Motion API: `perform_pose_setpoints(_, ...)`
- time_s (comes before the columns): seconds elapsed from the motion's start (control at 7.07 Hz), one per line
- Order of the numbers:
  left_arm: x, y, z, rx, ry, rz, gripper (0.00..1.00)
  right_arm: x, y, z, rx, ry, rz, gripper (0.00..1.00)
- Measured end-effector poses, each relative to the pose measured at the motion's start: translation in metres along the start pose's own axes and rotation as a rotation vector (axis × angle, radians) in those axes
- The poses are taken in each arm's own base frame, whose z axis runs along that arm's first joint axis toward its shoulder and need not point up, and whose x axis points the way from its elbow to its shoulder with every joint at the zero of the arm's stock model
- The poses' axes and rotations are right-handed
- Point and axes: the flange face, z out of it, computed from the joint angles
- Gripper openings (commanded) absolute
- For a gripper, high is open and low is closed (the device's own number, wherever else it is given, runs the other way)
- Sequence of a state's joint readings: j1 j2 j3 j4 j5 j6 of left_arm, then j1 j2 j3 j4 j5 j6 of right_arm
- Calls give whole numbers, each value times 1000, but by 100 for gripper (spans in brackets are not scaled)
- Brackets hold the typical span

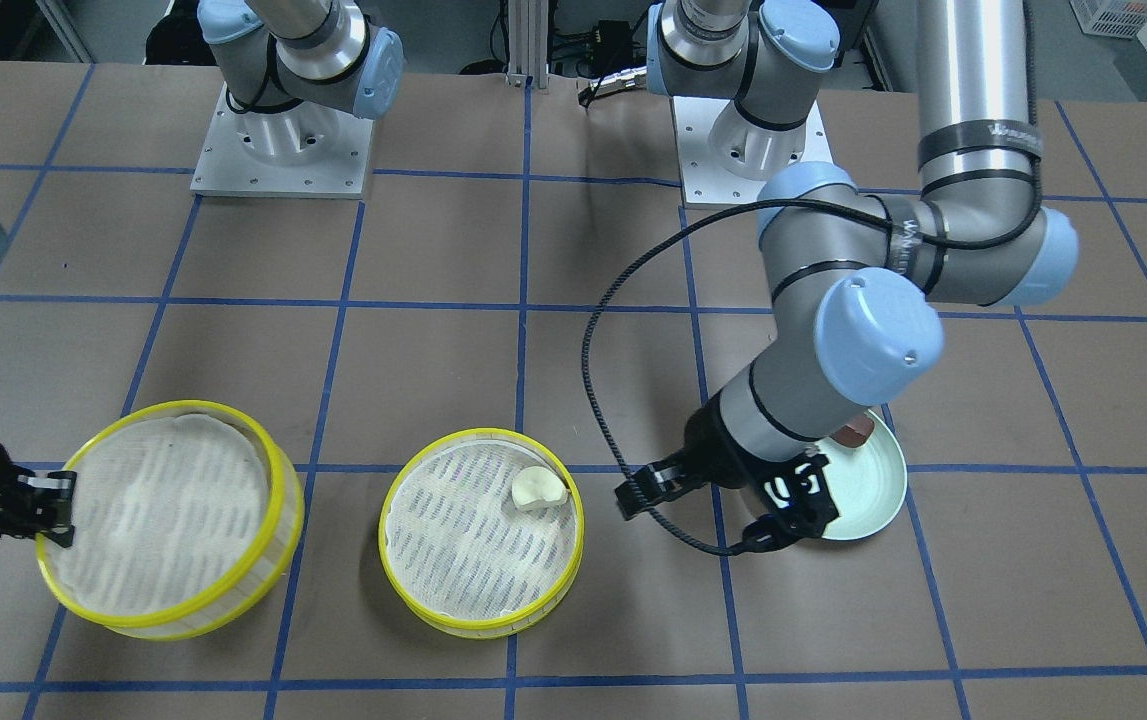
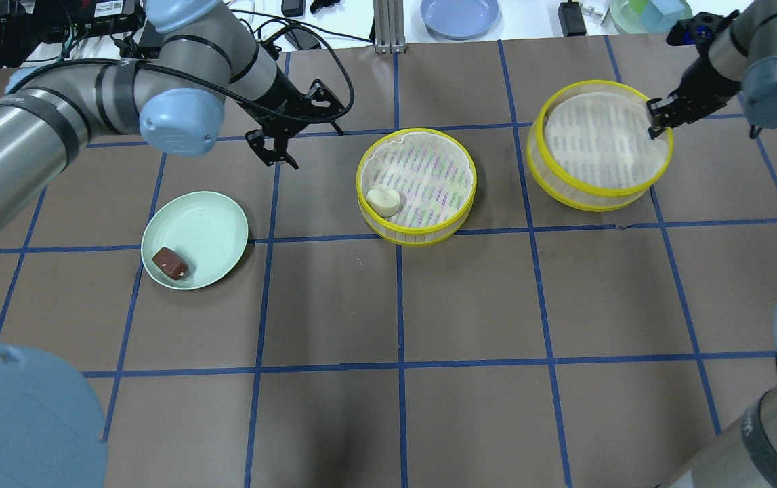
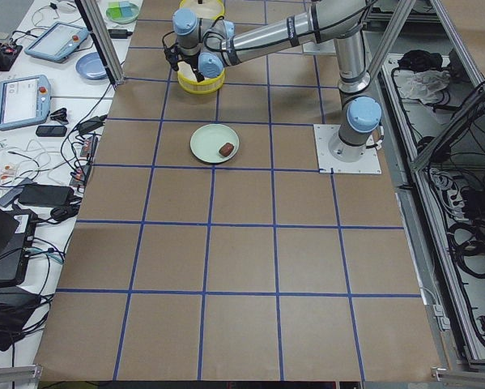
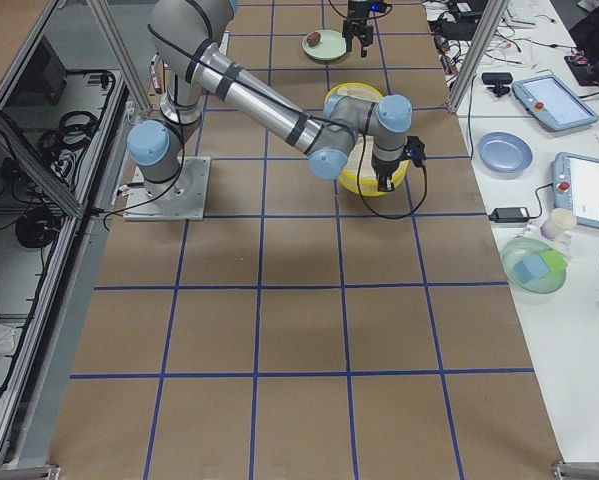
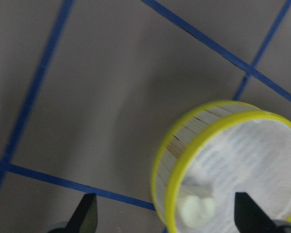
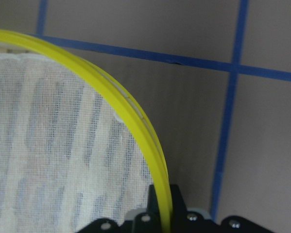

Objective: Stack buns with steamer

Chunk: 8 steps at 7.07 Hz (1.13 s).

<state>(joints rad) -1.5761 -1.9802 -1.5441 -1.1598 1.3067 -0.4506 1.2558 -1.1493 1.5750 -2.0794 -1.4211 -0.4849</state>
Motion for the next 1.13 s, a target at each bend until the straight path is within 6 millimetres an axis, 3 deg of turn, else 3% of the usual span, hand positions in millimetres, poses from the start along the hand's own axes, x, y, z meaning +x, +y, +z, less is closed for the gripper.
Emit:
perform_pose_setpoints(0.14, -41, -16, -11, 7, -93, 60, 100, -41, -7, -6, 7, -9, 9, 0)
perform_pose_setpoints(0.28, -73, -23, -10, -14, -180, 110, 100, -57, -9, -12, 8, 2, 24, 0)
perform_pose_setpoints(0.57, -132, -16, 23, -114, -301, 190, 100, -83, -9, -15, -17, 56, 74, 0)
perform_pose_setpoints(0.71, -158, -15, 36, -166, -314, 239, 100, -114, -12, -15, -18, 70, 107, 0)
perform_pose_setpoints(0.85, -180, -17, 47, -209, -313, 275, 100, -155, -15, -15, -10, 72, 152, 0)
perform_pose_setpoints(1.13, -202, -21, 54, -243, -358, 325, 100, -226, -17, -13, 11, 60, 232, 0)
